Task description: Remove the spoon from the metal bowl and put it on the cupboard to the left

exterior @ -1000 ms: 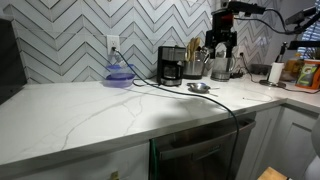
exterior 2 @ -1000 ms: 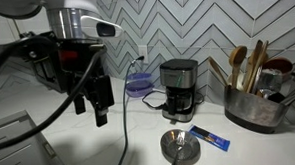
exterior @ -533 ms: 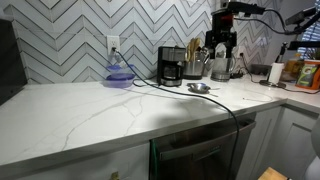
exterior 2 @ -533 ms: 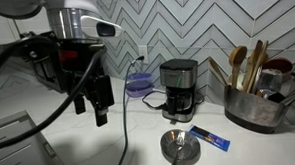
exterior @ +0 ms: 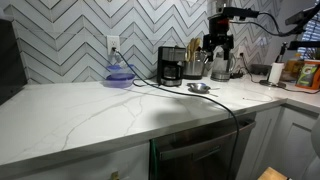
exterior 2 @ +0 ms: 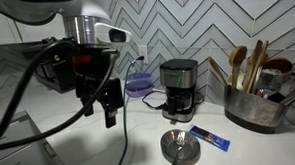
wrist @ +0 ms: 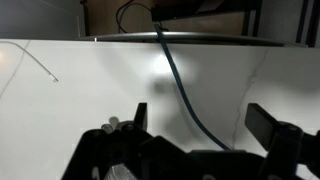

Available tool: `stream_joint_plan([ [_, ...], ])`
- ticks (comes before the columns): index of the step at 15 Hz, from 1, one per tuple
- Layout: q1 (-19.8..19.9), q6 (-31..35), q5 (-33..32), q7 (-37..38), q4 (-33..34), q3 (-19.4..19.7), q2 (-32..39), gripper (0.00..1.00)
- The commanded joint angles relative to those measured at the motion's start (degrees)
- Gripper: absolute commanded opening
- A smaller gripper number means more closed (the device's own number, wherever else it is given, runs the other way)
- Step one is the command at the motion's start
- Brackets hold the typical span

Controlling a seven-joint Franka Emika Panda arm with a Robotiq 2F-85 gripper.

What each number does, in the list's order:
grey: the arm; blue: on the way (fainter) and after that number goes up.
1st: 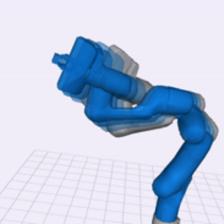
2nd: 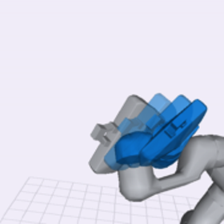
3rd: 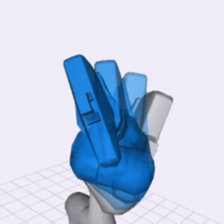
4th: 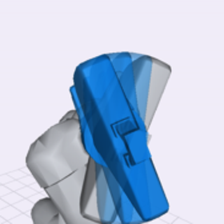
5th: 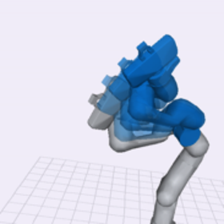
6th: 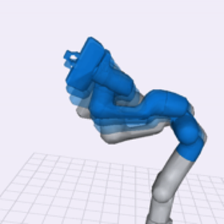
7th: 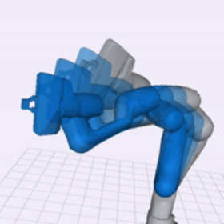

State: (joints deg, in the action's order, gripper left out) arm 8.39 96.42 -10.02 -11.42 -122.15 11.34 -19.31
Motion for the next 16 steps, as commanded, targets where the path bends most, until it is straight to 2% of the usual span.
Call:
stream_joint_plan([
  [1,0.35,0.22,-0.14,-3.46,3.75,1.43,5.72,1.0],
  [6,1.51,-0.02,1.2,-9.73,8.56,3.7,12.26,1.0],
  [9,2.62,2.21,1.49,-13.28,10.11,4.77,15.67,1.0],
  [13,4.24,10.59,1.04,-11.96,9.78,4.87,19.45,1.0],
  [16,4.49,10.29,0.79,-11.64,9.37,4.02,19.23,1.0],
])
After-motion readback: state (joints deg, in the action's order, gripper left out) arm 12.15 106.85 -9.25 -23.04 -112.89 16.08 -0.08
